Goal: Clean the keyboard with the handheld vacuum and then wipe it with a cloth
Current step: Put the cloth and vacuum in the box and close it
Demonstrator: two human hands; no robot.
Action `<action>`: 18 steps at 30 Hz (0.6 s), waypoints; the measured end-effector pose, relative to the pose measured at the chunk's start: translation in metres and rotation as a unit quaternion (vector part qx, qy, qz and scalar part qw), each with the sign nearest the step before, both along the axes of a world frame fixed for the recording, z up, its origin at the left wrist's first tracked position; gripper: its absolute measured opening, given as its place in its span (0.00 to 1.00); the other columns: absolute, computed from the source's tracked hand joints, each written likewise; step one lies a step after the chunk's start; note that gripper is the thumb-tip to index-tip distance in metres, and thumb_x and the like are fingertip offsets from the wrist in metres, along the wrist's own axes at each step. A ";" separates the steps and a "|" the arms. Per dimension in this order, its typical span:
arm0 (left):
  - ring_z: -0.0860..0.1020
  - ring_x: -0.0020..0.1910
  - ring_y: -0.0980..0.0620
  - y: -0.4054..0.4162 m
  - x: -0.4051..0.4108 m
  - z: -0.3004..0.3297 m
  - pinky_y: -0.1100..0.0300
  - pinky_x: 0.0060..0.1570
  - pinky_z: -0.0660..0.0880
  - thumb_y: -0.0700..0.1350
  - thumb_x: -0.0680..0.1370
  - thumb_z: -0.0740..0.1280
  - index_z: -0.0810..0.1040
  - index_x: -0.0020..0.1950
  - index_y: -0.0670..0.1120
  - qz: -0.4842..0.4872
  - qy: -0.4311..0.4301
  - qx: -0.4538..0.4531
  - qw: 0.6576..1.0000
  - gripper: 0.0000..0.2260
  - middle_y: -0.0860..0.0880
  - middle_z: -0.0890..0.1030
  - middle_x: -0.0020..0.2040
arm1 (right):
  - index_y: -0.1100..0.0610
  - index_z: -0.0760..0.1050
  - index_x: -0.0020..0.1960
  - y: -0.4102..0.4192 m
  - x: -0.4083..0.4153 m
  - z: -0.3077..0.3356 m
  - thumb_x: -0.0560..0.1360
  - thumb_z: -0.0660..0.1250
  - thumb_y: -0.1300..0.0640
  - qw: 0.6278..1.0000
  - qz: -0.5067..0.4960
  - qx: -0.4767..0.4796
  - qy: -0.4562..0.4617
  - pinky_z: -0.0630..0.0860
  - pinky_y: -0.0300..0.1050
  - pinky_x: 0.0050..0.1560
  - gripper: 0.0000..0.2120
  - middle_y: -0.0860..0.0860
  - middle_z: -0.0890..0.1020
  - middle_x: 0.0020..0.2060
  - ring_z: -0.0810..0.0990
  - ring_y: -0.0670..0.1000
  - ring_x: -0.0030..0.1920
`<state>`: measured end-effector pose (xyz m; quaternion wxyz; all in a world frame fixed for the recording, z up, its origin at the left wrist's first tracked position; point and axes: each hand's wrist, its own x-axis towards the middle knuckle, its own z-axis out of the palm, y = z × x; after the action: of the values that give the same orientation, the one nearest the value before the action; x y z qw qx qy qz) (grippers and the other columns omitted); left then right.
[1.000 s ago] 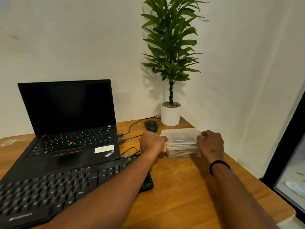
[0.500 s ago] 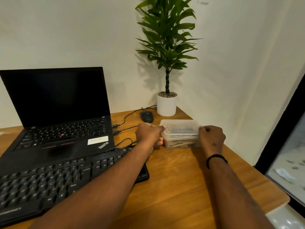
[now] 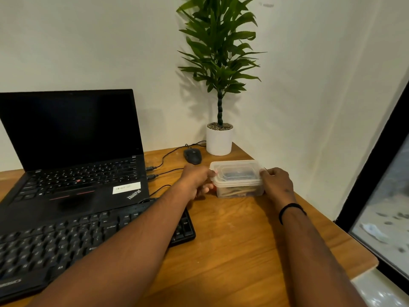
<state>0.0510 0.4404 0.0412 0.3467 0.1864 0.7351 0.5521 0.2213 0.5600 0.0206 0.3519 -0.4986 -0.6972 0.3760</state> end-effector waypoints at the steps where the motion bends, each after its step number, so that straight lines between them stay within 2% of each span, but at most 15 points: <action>1: 0.80 0.32 0.55 -0.001 -0.003 0.001 0.65 0.24 0.72 0.43 0.78 0.72 0.77 0.59 0.42 -0.019 -0.010 -0.009 1.000 0.12 0.44 0.86 0.49 | 0.59 0.75 0.55 0.001 0.001 0.000 0.81 0.62 0.51 1.000 0.006 -0.009 0.005 0.76 0.47 0.48 0.11 0.54 0.79 0.49 0.78 0.54 0.48; 3: 0.82 0.34 0.54 -0.002 -0.007 0.002 0.66 0.24 0.70 0.45 0.80 0.70 0.77 0.62 0.43 -0.059 -0.037 -0.018 0.997 0.13 0.47 0.86 0.51 | 0.57 0.72 0.55 0.003 0.001 -0.001 0.81 0.62 0.50 0.999 0.015 -0.028 0.020 0.77 0.49 0.52 0.10 0.53 0.78 0.49 0.77 0.53 0.49; 6: 0.80 0.34 0.55 -0.002 -0.011 -0.003 0.64 0.24 0.72 0.46 0.80 0.70 0.76 0.65 0.44 -0.073 -0.041 -0.009 0.996 0.15 0.45 0.86 0.54 | 0.56 0.71 0.56 0.003 0.002 -0.002 0.80 0.63 0.49 0.998 0.012 -0.045 0.030 0.77 0.47 0.50 0.11 0.52 0.77 0.48 0.76 0.51 0.46; 9: 0.77 0.34 0.55 0.000 -0.010 -0.008 0.62 0.27 0.76 0.47 0.76 0.75 0.77 0.63 0.42 -0.040 -0.034 0.013 0.999 0.18 0.42 0.84 0.56 | 0.57 0.72 0.57 0.001 0.000 -0.003 0.78 0.67 0.49 0.997 -0.036 -0.034 0.062 0.79 0.47 0.49 0.13 0.52 0.77 0.49 0.77 0.53 0.48; 11: 0.79 0.38 0.51 0.002 -0.007 -0.010 0.61 0.27 0.76 0.47 0.72 0.79 0.77 0.61 0.42 0.005 -0.018 0.026 1.000 0.21 0.42 0.83 0.55 | 0.58 0.73 0.58 -0.004 -0.002 -0.003 0.77 0.69 0.52 0.993 -0.070 -0.003 0.090 0.76 0.41 0.45 0.14 0.51 0.77 0.50 0.76 0.52 0.48; 13: 0.79 0.38 0.48 0.005 -0.004 -0.010 0.60 0.28 0.77 0.45 0.69 0.81 0.75 0.60 0.44 0.055 0.024 0.044 0.997 0.23 0.42 0.82 0.54 | 0.59 0.73 0.60 -0.009 -0.005 -0.004 0.77 0.70 0.54 0.990 -0.091 0.044 0.097 0.75 0.37 0.44 0.15 0.53 0.78 0.52 0.77 0.51 0.48; 14: 0.80 0.38 0.48 0.006 -0.001 -0.010 0.58 0.30 0.78 0.44 0.69 0.82 0.74 0.60 0.45 0.080 0.057 0.052 0.994 0.25 0.42 0.81 0.55 | 0.59 0.74 0.61 -0.012 -0.006 -0.004 0.77 0.71 0.55 0.989 -0.099 0.066 0.093 0.76 0.40 0.47 0.15 0.54 0.80 0.54 0.79 0.53 0.49; 16: 0.83 0.44 0.47 0.009 0.006 -0.013 0.53 0.43 0.83 0.42 0.67 0.82 0.73 0.66 0.48 0.120 0.155 0.060 0.979 0.30 0.44 0.82 0.55 | 0.58 0.75 0.63 -0.015 -0.008 -0.005 0.77 0.71 0.55 0.986 -0.114 0.096 0.068 0.79 0.47 0.53 0.16 0.57 0.82 0.57 0.82 0.57 0.53; 18: 0.83 0.49 0.47 0.009 0.015 -0.015 0.51 0.50 0.82 0.40 0.69 0.80 0.73 0.68 0.49 0.136 0.262 0.065 0.953 0.30 0.46 0.83 0.54 | 0.59 0.76 0.64 -0.015 -0.010 -0.004 0.78 0.70 0.55 0.985 -0.120 0.119 0.031 0.79 0.51 0.57 0.17 0.58 0.82 0.58 0.83 0.59 0.55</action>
<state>0.0659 0.4497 0.0258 0.0504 0.2448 0.7811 0.5723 0.2117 0.5445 0.0164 0.4733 -0.5212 -0.6606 0.2604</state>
